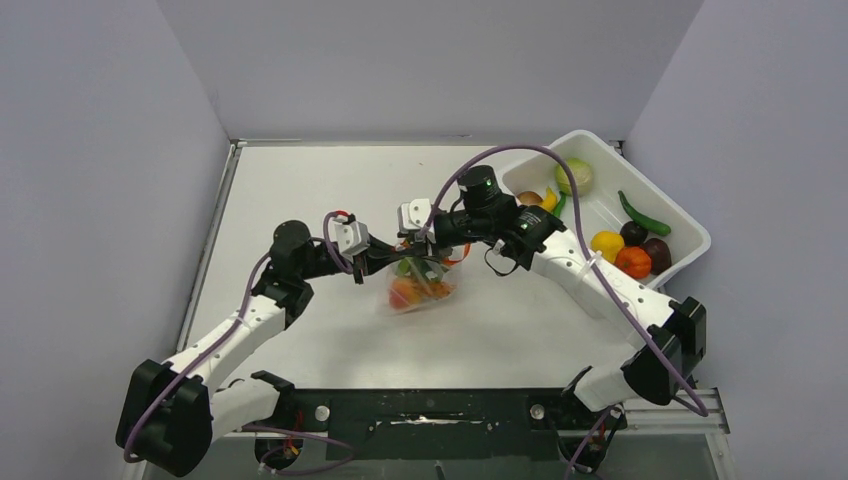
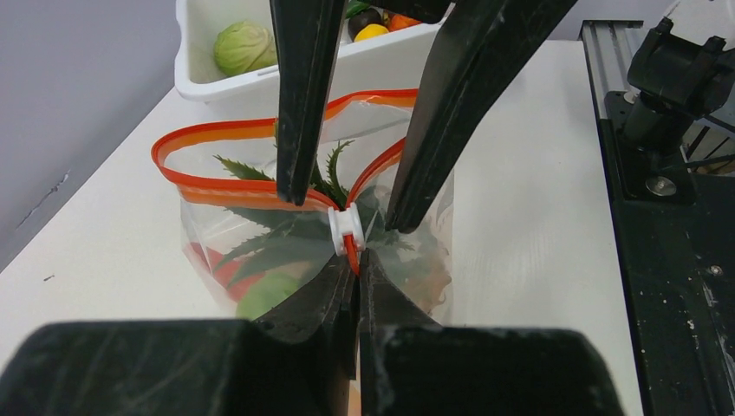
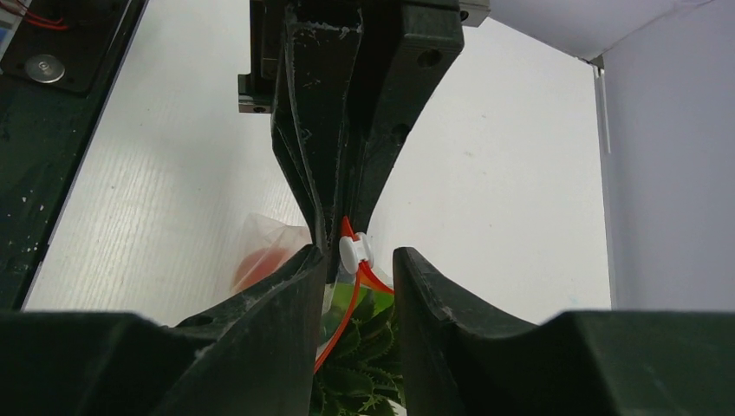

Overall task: Place the food in the zip-top bag and seal the zipper
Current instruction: Zip the zipper food storage bag at the center of the board.

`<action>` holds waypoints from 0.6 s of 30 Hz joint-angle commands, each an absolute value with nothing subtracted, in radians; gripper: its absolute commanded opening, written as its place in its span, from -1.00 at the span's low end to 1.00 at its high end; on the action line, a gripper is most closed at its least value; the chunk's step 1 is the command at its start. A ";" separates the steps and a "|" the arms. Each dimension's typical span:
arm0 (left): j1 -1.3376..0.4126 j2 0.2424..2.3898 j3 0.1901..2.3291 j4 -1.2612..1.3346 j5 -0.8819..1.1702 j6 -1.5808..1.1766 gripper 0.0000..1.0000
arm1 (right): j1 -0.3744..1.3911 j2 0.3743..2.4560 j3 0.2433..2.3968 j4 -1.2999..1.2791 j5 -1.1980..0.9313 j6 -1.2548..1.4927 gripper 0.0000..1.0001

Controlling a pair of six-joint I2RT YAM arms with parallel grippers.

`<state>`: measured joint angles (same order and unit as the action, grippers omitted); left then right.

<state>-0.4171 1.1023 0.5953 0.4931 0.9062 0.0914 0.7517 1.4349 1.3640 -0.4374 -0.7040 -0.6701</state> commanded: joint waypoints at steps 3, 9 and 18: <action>-0.414 1.077 0.653 0.467 0.940 0.135 -1.00 | 0.765 1.480 1.449 -0.455 -0.680 -0.722 -0.29; -0.397 1.072 0.653 0.475 0.939 0.140 -1.00 | 0.765 1.522 1.498 -0.536 -0.684 -0.793 -0.90; -0.283 0.988 0.523 0.867 0.967 -0.092 -1.00 | 0.664 1.508 1.519 -0.603 -0.731 -0.779 -1.00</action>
<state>-0.3527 1.0363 0.5442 0.5720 0.9115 0.0578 0.7383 1.5299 1.4776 -0.5526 -0.7338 -0.7670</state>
